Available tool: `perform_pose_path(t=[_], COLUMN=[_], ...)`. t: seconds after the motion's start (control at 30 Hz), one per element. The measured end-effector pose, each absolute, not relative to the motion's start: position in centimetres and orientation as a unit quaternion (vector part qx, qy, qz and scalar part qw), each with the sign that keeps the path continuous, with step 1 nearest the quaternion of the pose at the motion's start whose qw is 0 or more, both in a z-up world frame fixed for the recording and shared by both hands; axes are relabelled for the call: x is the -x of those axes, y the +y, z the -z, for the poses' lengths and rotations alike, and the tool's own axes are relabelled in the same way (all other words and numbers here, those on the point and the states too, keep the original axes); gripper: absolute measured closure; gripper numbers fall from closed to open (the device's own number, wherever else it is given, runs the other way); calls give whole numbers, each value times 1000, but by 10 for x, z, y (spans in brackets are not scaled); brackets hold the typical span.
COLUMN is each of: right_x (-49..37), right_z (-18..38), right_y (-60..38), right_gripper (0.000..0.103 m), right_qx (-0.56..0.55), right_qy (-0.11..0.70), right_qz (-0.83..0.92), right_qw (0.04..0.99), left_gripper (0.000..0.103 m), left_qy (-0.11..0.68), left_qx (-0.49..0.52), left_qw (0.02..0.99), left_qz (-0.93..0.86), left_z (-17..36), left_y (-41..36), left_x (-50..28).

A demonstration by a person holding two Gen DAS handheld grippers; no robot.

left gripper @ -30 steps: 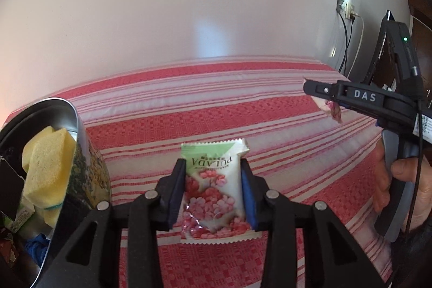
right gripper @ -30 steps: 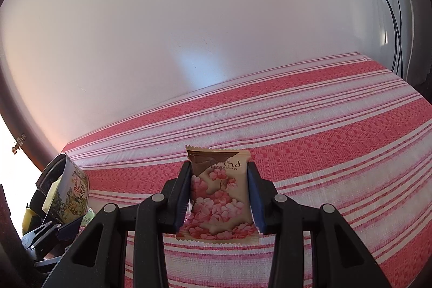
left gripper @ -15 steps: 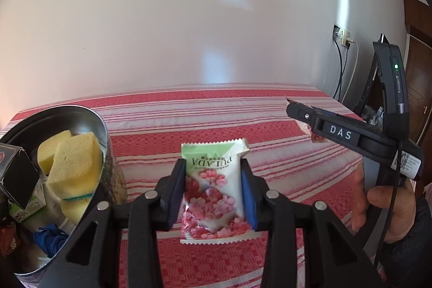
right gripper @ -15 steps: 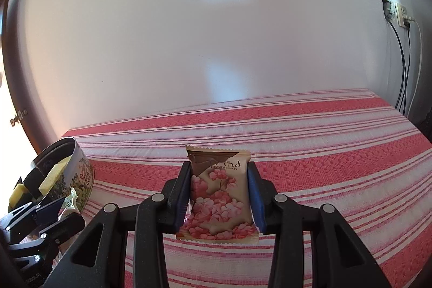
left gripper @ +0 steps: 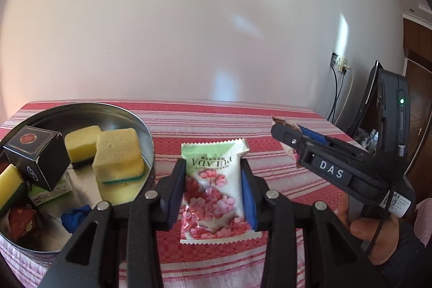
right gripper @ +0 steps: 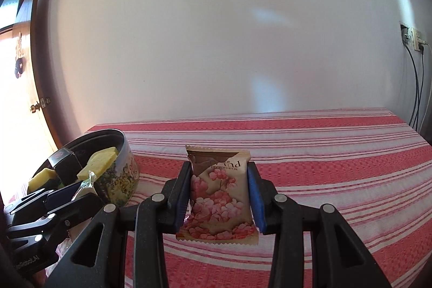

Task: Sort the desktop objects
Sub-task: 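Carry both snack packets over the tin with both tools, then open both tools to drop the snack packets into the tin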

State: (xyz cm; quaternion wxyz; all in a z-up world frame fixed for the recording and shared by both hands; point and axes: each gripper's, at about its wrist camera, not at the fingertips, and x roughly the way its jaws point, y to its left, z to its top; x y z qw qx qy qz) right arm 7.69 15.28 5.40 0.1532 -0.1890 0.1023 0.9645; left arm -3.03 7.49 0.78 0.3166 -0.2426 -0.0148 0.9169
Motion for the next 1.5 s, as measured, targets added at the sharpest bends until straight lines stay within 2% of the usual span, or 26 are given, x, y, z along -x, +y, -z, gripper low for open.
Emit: perform_pose_path(t=[0.27, 0.63, 0.83, 1.13, 1.23, 1.3, 1.37, 1.4, 1.43, 1.47, 1.5], right_x=[-53, 9, 48, 73, 73, 73, 67, 65, 60, 56, 51], right_z=[-74, -97, -97, -77, -70, -67, -65, -65, -66, -67, -68], right_y=[103, 31, 11, 27, 34, 37, 39, 37, 37, 36, 36], right_gripper=[61, 61, 61, 61, 58, 49, 26, 25, 21, 16, 14], right_qx=[179, 180, 199, 238, 236, 223, 203, 188, 173, 163, 155], right_qy=[97, 62, 49, 61, 69, 76, 70, 65, 60, 56, 53], right_qz=[-975, -981, -978, -967, -967, -970, -974, -977, -980, -982, -984], right_qw=[90, 22, 31, 65, 65, 62, 69, 73, 73, 73, 75], left_gripper=[65, 65, 65, 65, 65, 64, 60, 59, 49, 31, 21], left_qy=[-45, -58, -46, -40, -31, -27, -30, -28, -25, -22, -21], left_qx=[204, 200, 210, 223, 227, 228, 218, 215, 212, 209, 204], left_qw=[285, 153, 96, 58, 49, 42, 28, 20, 11, 3, -4], left_qz=[-935, -966, -972, -972, -972, -972, -975, -976, -977, -978, -979], left_z=[-33, -39, -30, -12, -4, -2, -5, -5, -6, -7, -7], left_y=[24, -48, -73, -63, -56, -53, -52, -52, -50, -50, -51], left_x=[25, 46, 60, 72, 76, 77, 73, 72, 70, 68, 67])
